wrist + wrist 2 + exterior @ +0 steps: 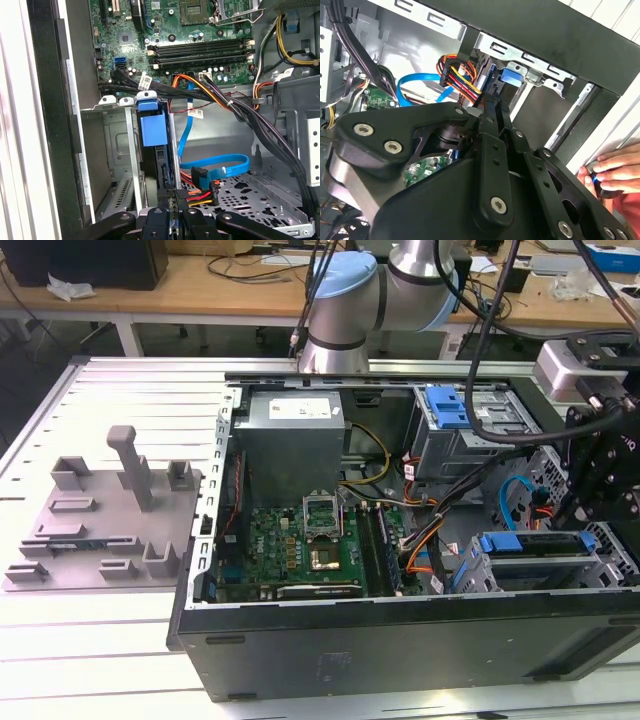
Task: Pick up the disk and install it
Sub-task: 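Insert the first disk wire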
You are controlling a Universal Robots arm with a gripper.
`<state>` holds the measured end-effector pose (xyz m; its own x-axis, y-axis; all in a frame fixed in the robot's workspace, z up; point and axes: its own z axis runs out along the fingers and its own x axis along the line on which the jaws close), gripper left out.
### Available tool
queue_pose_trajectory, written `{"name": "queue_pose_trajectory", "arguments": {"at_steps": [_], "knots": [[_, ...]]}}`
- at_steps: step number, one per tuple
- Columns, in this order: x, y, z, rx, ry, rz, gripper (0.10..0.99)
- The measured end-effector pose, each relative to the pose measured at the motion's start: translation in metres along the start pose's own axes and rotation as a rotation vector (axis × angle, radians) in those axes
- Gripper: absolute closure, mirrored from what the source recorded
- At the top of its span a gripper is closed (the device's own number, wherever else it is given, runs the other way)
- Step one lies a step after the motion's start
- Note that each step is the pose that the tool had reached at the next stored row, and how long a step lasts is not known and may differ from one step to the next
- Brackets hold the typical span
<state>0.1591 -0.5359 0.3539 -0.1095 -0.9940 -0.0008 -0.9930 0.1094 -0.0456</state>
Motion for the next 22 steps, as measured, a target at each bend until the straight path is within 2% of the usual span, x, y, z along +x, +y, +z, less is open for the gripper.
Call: {"name": "queue_pose_trajectory", "arguments": {"at_steps": [3, 22], "knots": [[0.0, 0.0, 0.0001, -0.001, -0.0098, 0.0, 0.918], [0.002, -0.0004, 0.0026, -0.001, -0.0095, 0.0, 0.918]]}}
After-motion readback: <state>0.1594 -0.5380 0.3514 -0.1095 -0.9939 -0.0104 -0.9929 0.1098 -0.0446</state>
